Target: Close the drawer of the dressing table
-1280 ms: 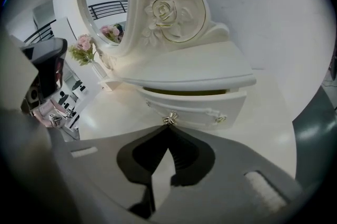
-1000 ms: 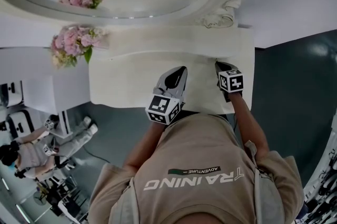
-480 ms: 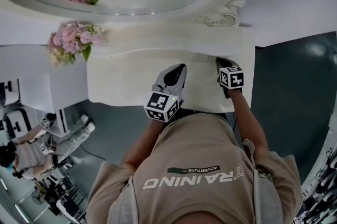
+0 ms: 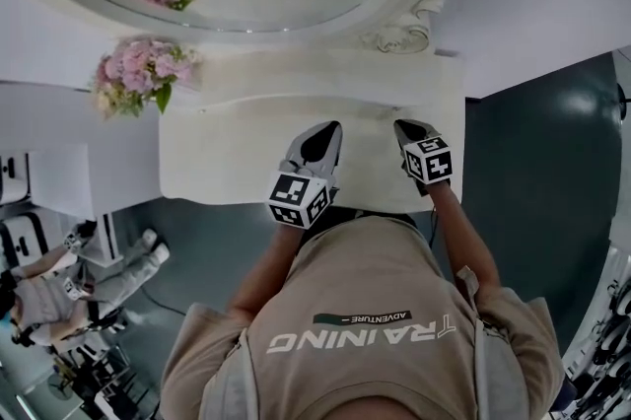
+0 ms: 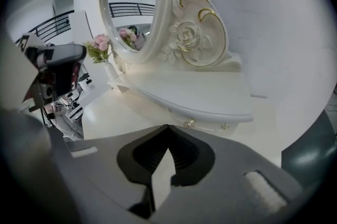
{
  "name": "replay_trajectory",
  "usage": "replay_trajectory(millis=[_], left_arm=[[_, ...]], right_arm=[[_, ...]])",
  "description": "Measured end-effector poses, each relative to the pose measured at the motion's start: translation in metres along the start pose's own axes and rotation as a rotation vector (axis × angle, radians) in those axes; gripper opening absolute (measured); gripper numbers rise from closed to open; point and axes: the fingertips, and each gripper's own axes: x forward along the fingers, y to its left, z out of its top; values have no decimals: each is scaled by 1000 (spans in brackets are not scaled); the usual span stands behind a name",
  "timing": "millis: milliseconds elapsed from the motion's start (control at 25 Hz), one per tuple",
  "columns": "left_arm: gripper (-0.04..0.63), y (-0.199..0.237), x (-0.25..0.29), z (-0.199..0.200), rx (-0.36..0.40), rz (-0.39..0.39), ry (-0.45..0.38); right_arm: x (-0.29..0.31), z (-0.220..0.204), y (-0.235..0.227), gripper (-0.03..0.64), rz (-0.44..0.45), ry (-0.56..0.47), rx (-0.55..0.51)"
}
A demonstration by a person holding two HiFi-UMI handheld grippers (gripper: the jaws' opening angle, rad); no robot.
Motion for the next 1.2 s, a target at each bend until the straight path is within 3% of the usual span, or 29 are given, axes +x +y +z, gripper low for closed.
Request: replay_trajectory(millis=[560, 1000, 1200], left_arm=[[15, -12, -15, 35, 52, -26, -98], [15, -11, -24, 88, 120, -47, -187], [15, -17, -29, 115, 153, -70, -234]], right_arm=[[-98, 65, 54, 3, 91, -188, -88], [-161, 173, 78, 3, -22, -541, -265], [-184, 195, 86, 2, -53, -604, -332]])
